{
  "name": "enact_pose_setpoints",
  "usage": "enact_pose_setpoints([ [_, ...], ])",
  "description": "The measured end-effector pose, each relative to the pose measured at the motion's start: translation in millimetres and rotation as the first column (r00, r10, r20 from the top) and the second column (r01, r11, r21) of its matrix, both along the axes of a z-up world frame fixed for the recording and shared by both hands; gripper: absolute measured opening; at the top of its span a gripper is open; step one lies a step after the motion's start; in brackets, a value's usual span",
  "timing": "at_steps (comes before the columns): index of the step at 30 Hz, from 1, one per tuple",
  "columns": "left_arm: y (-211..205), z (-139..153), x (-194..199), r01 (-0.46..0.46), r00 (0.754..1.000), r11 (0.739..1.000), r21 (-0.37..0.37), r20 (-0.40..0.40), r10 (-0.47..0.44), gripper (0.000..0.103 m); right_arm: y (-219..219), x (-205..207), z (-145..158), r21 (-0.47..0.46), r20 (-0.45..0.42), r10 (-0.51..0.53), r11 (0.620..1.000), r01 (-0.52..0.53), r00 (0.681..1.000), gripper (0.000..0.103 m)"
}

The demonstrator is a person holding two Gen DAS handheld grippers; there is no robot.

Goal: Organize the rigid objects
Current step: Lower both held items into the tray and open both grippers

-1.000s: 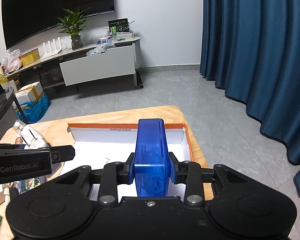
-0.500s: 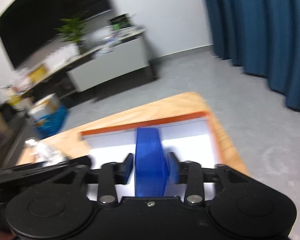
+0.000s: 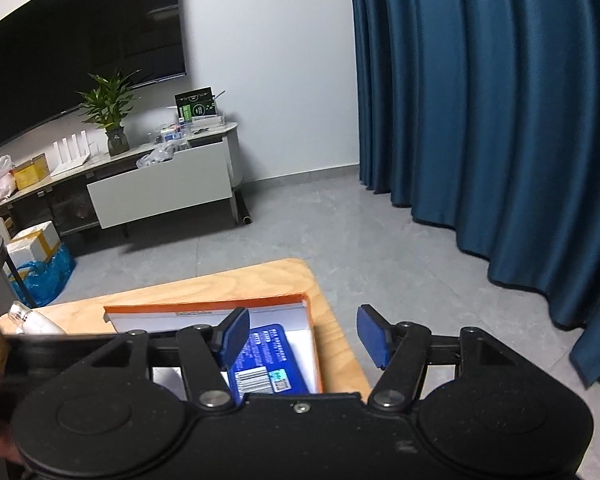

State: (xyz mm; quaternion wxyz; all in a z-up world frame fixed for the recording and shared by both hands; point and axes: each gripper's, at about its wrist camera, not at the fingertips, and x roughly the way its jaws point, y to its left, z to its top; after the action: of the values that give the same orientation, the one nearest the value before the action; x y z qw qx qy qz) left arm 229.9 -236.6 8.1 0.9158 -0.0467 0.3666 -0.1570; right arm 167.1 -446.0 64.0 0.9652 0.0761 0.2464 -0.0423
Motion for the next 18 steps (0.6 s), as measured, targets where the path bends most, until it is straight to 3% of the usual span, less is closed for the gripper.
enact_pose_setpoints([
  [12, 17, 38, -54, -0.051, 0.998, 0.993, 0.105, 0.034, 0.048, 0.094, 19, -45, 21, 0.007, 0.000, 0.051, 0.999, -0.051, 0.999, 0.083],
  [18, 34, 49, -90, -0.068, 0.997, 0.991, 0.117, 0.043, 0.064, 0.099, 34, -75, 28, 0.007, -0.011, 0.076, 0.997, -0.076, 0.997, 0.088],
])
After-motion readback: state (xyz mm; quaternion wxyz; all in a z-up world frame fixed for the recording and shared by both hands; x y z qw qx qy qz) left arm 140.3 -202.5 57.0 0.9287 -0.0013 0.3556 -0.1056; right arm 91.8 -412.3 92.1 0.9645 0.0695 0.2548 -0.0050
